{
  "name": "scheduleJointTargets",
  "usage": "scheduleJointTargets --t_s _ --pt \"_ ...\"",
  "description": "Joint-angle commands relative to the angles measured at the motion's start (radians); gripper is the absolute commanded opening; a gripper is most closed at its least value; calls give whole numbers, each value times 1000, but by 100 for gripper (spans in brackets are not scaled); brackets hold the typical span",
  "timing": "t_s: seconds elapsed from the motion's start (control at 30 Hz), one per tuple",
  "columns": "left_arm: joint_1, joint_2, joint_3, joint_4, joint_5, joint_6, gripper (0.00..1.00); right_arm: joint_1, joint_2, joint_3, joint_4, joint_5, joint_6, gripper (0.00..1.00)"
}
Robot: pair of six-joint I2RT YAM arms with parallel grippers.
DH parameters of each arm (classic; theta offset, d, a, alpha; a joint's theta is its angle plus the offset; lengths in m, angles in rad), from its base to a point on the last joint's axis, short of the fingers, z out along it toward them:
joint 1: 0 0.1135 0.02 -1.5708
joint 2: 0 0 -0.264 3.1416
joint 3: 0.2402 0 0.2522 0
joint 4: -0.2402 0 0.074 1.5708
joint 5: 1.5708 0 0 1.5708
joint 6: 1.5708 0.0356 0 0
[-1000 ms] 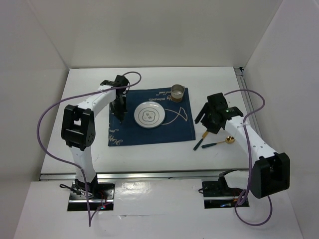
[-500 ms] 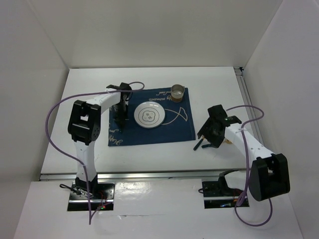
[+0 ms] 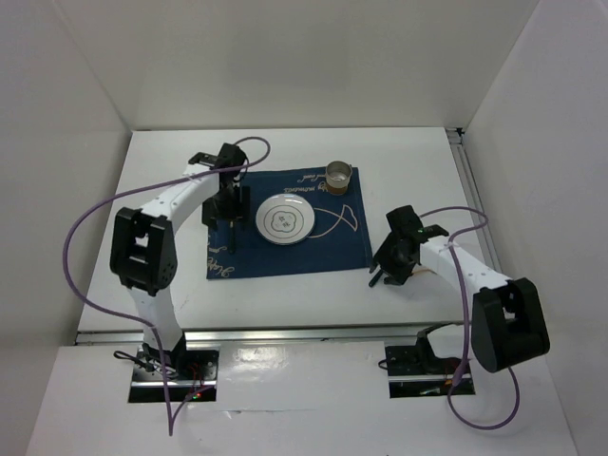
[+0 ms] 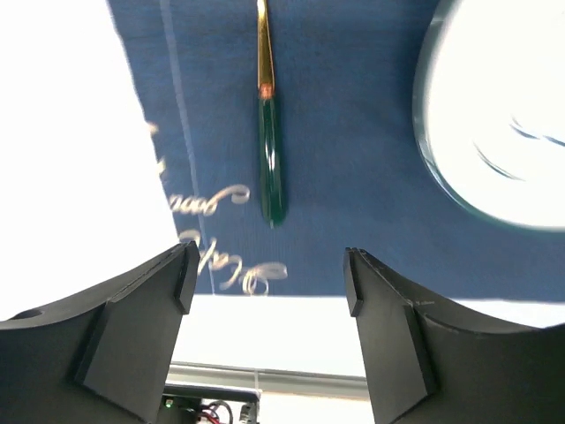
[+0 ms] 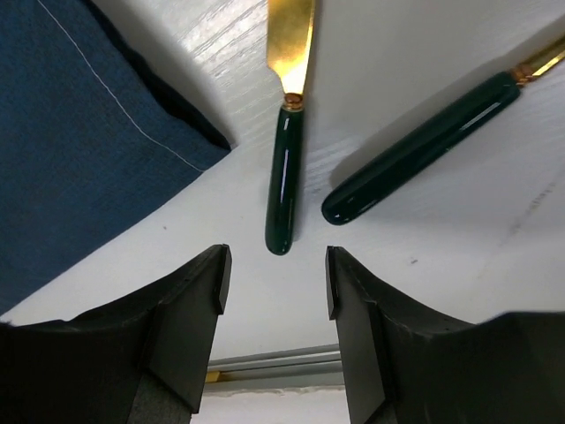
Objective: Set the dinner table for one person
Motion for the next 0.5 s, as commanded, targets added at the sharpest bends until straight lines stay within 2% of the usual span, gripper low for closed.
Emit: scheduleJointTargets --t_s 0.0,0.17,0.27,0.3,0.4,0.43,0.47 --pt "-4 -124 42 -47 -6 -19 84 41 64 -3 72 -8 23 58" --pt "-4 -135 66 -69 -6 -19 84 79 135 6 84 58 50 57" --pt "-4 -135 66 -69 -6 -19 84 90 158 15 67 92 84 47" --pt "-4 -135 57 -69 -6 -19 84 100 149 15 67 119 104 38" --pt "-4 -178 23 -40 -6 -19 84 101 97 26 23 165 141 25" --pt "-4 -187 23 -30 -17 -30 84 101 60 26 7 176 141 17" --pt "-4 -196 13 -30 -17 -30 84 101 41 43 7 176 128 14"
